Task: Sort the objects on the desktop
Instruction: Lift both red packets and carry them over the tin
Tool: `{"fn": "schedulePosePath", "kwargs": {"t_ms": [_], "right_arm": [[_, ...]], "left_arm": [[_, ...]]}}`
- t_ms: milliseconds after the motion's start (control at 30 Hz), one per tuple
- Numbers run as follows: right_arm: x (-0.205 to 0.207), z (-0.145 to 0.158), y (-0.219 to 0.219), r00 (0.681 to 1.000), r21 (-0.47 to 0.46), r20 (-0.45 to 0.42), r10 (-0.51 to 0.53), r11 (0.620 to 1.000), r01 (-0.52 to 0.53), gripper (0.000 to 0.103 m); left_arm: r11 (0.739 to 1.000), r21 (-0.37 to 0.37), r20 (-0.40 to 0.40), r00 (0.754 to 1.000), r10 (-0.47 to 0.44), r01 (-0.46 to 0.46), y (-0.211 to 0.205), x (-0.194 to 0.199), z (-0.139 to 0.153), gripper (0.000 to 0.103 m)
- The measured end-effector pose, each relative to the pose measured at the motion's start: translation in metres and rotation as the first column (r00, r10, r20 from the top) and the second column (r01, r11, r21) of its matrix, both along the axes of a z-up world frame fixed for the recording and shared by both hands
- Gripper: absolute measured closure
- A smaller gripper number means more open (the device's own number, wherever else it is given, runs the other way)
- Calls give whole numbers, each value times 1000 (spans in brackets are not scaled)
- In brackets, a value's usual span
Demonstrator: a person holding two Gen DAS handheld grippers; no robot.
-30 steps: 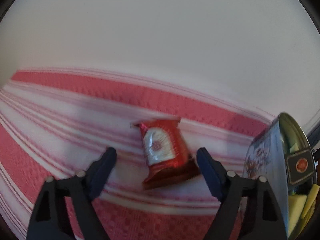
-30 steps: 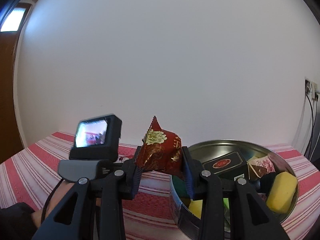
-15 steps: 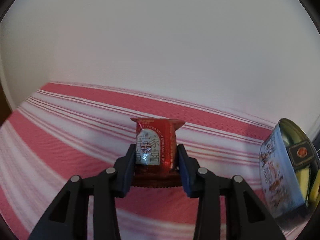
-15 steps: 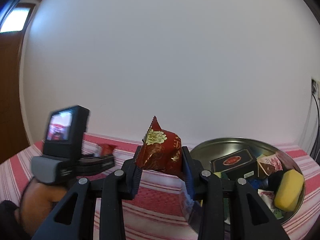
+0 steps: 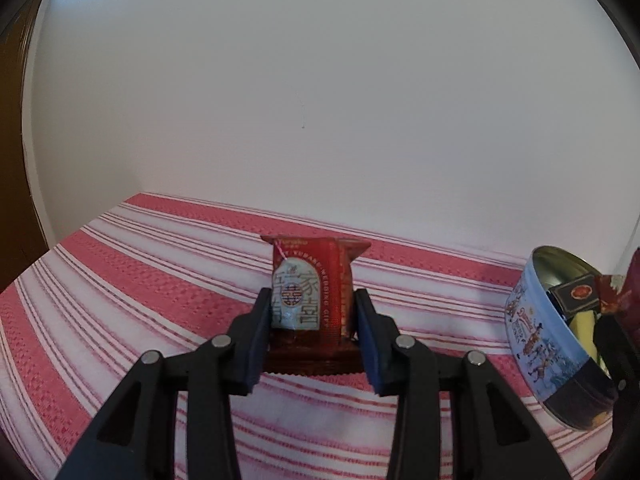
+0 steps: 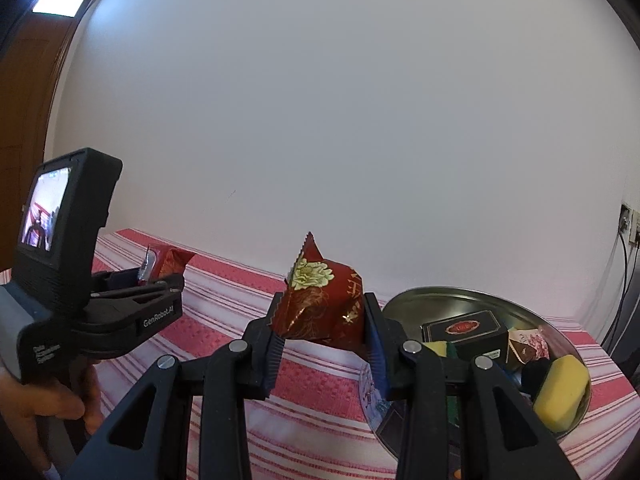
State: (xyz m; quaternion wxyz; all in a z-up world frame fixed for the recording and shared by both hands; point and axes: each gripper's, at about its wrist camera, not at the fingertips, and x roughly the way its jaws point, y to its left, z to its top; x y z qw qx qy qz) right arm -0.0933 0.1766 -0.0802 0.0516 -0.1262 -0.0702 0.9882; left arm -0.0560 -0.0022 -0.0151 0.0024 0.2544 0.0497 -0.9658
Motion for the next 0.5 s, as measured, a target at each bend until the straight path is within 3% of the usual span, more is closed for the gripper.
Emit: {"fn": "schedulePosePath", "kwargs": {"t_ms": [500], "right_arm": [[10, -7, 22, 999, -26, 1, -40, 999, 40, 64]], "left_arm": [[1000, -18, -72, 997, -23, 22, -6, 33, 4, 64]]}}
